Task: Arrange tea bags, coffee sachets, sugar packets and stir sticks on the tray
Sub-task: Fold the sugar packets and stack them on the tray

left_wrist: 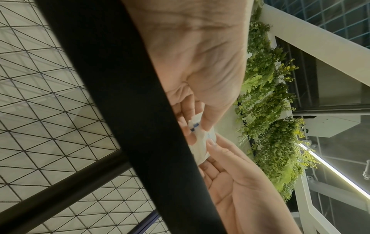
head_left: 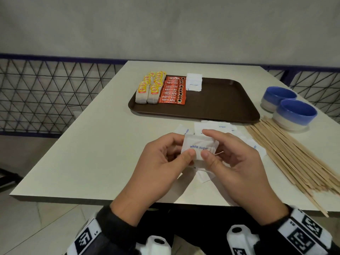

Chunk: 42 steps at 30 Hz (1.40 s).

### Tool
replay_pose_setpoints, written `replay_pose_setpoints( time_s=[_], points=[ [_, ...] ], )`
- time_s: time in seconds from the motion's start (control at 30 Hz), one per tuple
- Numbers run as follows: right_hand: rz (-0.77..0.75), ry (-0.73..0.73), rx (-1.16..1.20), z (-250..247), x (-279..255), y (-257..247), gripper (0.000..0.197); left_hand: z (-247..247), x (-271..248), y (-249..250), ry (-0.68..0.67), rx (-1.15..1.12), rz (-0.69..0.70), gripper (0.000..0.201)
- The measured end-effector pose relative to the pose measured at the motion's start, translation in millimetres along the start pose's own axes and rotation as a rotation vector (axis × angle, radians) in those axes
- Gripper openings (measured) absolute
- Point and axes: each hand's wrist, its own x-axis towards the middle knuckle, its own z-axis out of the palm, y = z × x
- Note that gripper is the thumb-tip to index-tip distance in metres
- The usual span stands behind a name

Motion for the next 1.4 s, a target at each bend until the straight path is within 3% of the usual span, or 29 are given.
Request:
replay_pose_setpoints(
  time_s=[0.43,0.63,0.73,0.83,0.97,1.03,1.23,1.4],
  points=[
    [-0.019,0.040,0.054,1.4,-2.3,-6.3,0.040,-3.3,-1.6,2.1,0.012,-0.002,0.006,0.012],
    [0.099,0.028,-0.001,-3.1,-2.4,-11.6,0.037,-3.4,-0.6,0.5,0.012,0.093,-0.001,0.013],
    [0.202,-0.057,-0.064,-14.0,-0.2,-19.3,0.030,-2.2,-1.4,0.4,-0.013,0.160,-0.012,0.014],
    [0.248,-0.275,-0.202,-30.6,13.4,-38.0,0.012,-2.0,-2.6,1.4,-0.044,0.192,-0.030,0.014],
    [0.295,-0.576,-0.358,-54.5,58.2,-61.7,0.004,-3.2,-4.0,2.0,-0.047,0.137,-0.037,0.015],
    [0.344,-0.624,-0.342,-66.7,92.9,-67.3,0.003,-4.6,-3.4,-0.1,-0.018,0.088,-0.040,0.017],
    [0.305,-0.321,-0.456,-63.2,233.5,-28.0,0.004,-1.9,1.1,-6.7,0.002,0.098,-0.080,0.017],
    [0.397,-0.348,-0.605,-33.7,296.0,23.6,0.005,-1.9,3.7,2.3,-0.035,0.148,-0.190,0.012]
  ],
)
